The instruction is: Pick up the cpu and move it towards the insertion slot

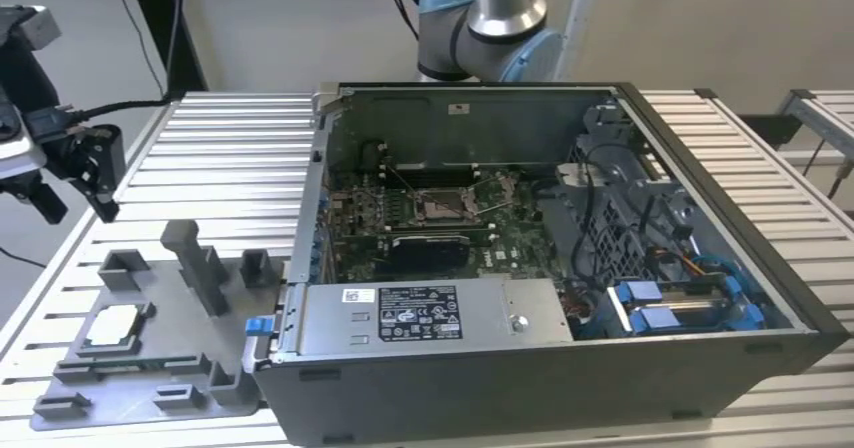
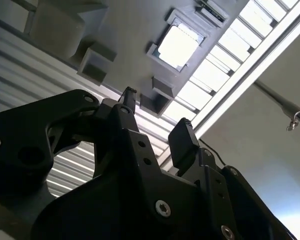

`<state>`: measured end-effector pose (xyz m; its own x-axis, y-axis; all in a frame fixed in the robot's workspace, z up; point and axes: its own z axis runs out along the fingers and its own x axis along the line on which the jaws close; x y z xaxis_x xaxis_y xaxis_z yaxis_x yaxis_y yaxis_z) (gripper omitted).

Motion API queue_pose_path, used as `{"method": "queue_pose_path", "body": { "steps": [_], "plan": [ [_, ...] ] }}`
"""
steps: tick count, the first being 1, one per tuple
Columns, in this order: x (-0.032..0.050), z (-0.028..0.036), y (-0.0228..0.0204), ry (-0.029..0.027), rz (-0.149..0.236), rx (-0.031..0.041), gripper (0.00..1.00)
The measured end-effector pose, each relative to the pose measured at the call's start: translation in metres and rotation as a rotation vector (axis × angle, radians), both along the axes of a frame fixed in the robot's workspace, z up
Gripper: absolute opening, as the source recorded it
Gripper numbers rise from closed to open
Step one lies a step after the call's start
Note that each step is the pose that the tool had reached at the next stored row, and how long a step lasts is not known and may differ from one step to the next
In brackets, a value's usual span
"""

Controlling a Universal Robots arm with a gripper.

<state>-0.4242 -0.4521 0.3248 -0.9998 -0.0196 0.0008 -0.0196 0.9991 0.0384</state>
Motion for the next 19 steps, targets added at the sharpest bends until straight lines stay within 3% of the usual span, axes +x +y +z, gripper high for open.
{"method": "queue_pose_path", "body": {
  "steps": [12,19],
  "plan": [
    [-0.0078,-0.0219,0.0000,0.0000,0.000,0.0000,0.00],
    [-0.0082,-0.0345,-0.0002,0.0000,0.000,-0.0001,0.00]
  ]
}}
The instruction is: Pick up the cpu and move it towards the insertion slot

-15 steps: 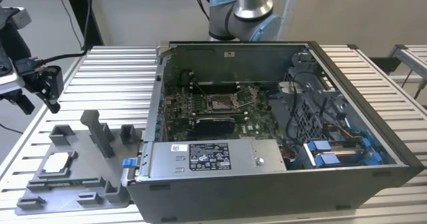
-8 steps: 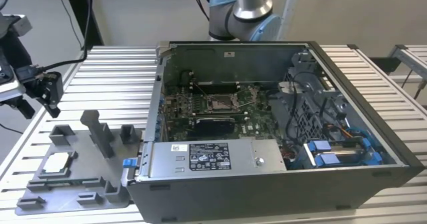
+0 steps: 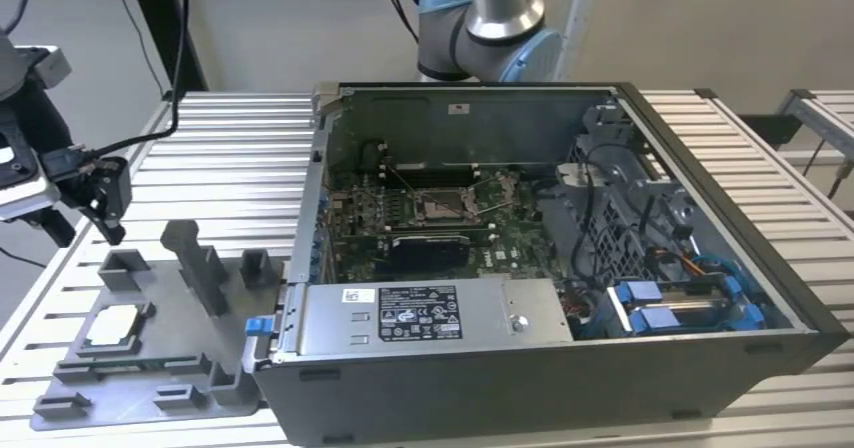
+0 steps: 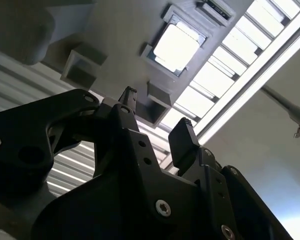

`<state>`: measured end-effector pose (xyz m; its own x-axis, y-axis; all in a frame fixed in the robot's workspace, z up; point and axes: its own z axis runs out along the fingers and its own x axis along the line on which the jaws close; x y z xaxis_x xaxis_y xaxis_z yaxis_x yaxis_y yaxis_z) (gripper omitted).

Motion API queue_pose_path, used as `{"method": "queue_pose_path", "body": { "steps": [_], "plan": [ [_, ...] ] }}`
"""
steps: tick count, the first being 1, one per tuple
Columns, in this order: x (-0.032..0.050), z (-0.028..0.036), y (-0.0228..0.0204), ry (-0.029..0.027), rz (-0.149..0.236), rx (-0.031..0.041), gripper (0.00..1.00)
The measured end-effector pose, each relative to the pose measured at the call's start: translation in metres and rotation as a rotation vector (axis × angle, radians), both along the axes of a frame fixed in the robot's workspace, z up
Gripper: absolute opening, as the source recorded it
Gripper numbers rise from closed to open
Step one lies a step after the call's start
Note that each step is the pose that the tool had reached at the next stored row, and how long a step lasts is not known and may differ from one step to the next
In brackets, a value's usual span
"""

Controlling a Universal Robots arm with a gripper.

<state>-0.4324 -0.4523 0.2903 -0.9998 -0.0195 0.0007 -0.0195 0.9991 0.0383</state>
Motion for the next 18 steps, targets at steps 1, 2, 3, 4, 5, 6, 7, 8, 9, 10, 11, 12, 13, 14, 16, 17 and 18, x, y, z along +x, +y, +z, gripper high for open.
{"method": "queue_pose_path", "body": {
  "steps": [1,2,3,4,5,6,7,8,9,10,11,12,13,14,16,17,18],
  "plan": [
    [0.0000,-0.0018,0.0000,0.0001,0.000,0.0000,0.00],
    [0.0001,-0.0036,-0.0003,0.0000,0.000,0.0000,0.00],
    [0.0001,-0.0055,-0.0008,0.0000,0.000,0.0000,0.00],
    [0.0001,-0.0074,-0.0011,-0.0001,0.000,0.0001,0.00],
    [0.0001,-0.0091,-0.0016,0.0000,0.000,0.0001,0.00],
    [0.0000,-0.0110,-0.0023,0.0001,0.000,0.0000,0.00],
    [0.0000,-0.0127,-0.0033,0.0002,0.000,-0.0001,0.00],
    [0.0000,-0.0145,-0.0047,0.0002,0.000,-0.0001,0.00],
    [0.0000,-0.0163,-0.0063,0.0001,0.000,0.0000,0.00],
    [0.0000,-0.0182,-0.0080,0.0000,0.000,0.0001,0.00],
    [0.0001,-0.0200,-0.0097,0.0000,0.000,0.0001,0.00],
    [0.0001,-0.0220,-0.0117,0.0000,0.000,0.0001,0.00],
    [0.0001,-0.0237,-0.0134,0.0000,0.000,0.0002,0.00],
    [0.0001,-0.0256,-0.0152,0.0000,0.000,0.0002,0.00],
    [0.0001,-0.0292,-0.0192,0.0000,0.000,0.0002,0.00],
    [0.0001,-0.0310,-0.0212,0.0000,0.000,0.0004,0.00],
    [0.0001,-0.0328,-0.0234,0.0000,0.000,0.0005,0.00]
  ]
}}
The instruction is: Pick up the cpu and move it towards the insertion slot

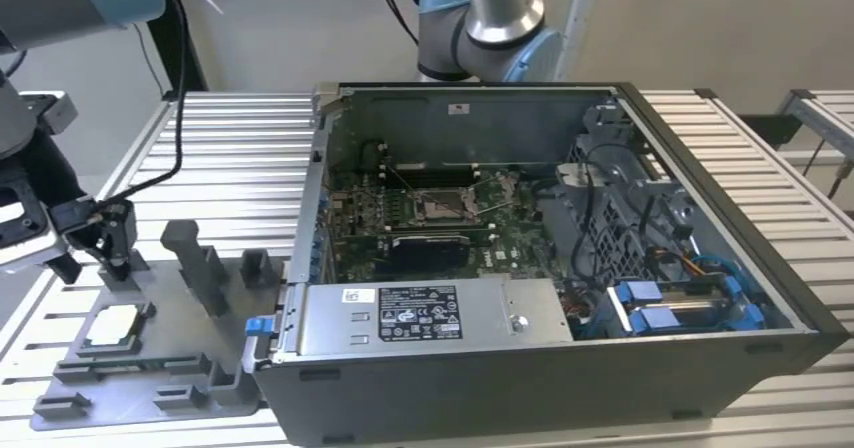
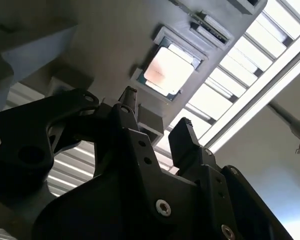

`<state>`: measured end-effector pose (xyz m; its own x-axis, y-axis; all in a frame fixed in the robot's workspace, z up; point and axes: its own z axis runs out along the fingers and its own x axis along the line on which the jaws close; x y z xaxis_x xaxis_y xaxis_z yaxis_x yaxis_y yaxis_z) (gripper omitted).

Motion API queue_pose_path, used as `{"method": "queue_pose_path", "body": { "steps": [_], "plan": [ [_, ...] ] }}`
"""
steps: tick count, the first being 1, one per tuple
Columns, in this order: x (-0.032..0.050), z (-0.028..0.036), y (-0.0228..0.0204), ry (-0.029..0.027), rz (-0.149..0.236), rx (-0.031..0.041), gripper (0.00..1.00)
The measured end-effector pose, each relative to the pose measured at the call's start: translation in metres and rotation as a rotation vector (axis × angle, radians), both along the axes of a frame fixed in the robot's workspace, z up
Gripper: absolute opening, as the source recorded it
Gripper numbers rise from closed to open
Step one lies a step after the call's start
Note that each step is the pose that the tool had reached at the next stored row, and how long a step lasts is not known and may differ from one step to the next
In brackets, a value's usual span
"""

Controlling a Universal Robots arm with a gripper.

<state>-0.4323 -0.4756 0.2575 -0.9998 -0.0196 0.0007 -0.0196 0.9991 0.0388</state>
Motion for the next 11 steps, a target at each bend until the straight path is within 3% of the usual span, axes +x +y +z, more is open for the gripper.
{"method": "queue_pose_path", "body": {
  "steps": [6,11],
  "plan": [
    [0.0000,-0.0108,-0.0116,0.0000,0.000,0.0014,0.00],
    [-0.0001,-0.0199,-0.0134,0.0001,0.000,0.0015,0.00]
  ]
}}
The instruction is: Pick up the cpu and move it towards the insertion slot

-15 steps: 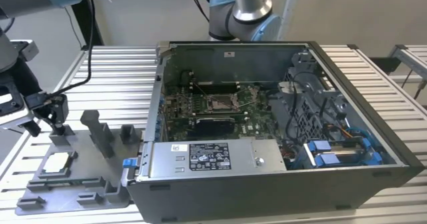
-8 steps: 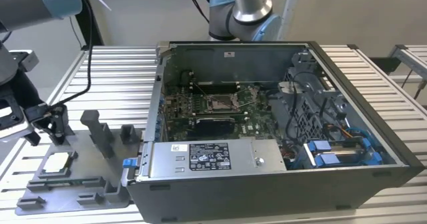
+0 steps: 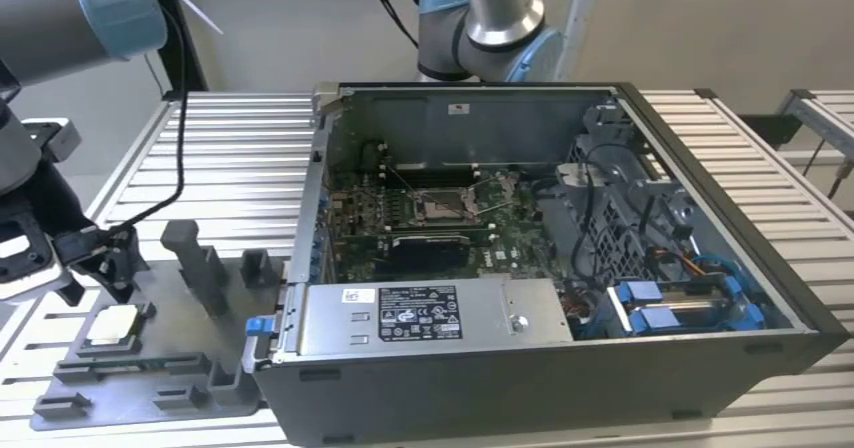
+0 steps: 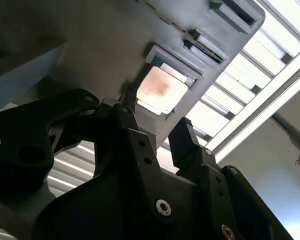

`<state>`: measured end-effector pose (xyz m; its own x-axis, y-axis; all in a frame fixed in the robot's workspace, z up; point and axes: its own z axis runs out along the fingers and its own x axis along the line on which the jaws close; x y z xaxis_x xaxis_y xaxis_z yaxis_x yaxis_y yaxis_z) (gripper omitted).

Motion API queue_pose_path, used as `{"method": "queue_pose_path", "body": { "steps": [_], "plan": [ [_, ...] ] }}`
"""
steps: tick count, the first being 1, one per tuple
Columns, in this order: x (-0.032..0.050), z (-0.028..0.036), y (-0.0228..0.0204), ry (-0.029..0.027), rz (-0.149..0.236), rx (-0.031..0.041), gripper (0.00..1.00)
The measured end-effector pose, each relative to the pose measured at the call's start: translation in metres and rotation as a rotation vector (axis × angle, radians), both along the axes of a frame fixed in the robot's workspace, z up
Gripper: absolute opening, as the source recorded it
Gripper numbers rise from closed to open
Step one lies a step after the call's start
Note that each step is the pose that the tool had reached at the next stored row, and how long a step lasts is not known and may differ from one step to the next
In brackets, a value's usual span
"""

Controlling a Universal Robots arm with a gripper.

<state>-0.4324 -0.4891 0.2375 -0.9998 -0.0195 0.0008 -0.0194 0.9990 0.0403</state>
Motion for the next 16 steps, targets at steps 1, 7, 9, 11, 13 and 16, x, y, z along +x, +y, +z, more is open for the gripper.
{"method": "queue_pose_path", "body": {
  "steps": [1,7,9,11,13,16],
  "plan": [
    [0.0001,-0.0018,-0.0001,0.0000,0.000,0.0000,0.00],
    [0.0001,-0.0117,-0.0001,0.0000,0.000,0.0001,0.00],
    [0.0001,-0.0116,-0.0002,0.0001,0.000,0.0000,0.00],
    [0.0001,-0.0116,-0.0002,0.0001,0.000,0.0000,0.00],
    [0.0001,-0.0116,-0.0002,0.0000,0.000,0.0001,1.00],
    [-0.0006,-0.0121,-0.0003,-0.0007,0.000,0.0003,1.00]
  ]
}}
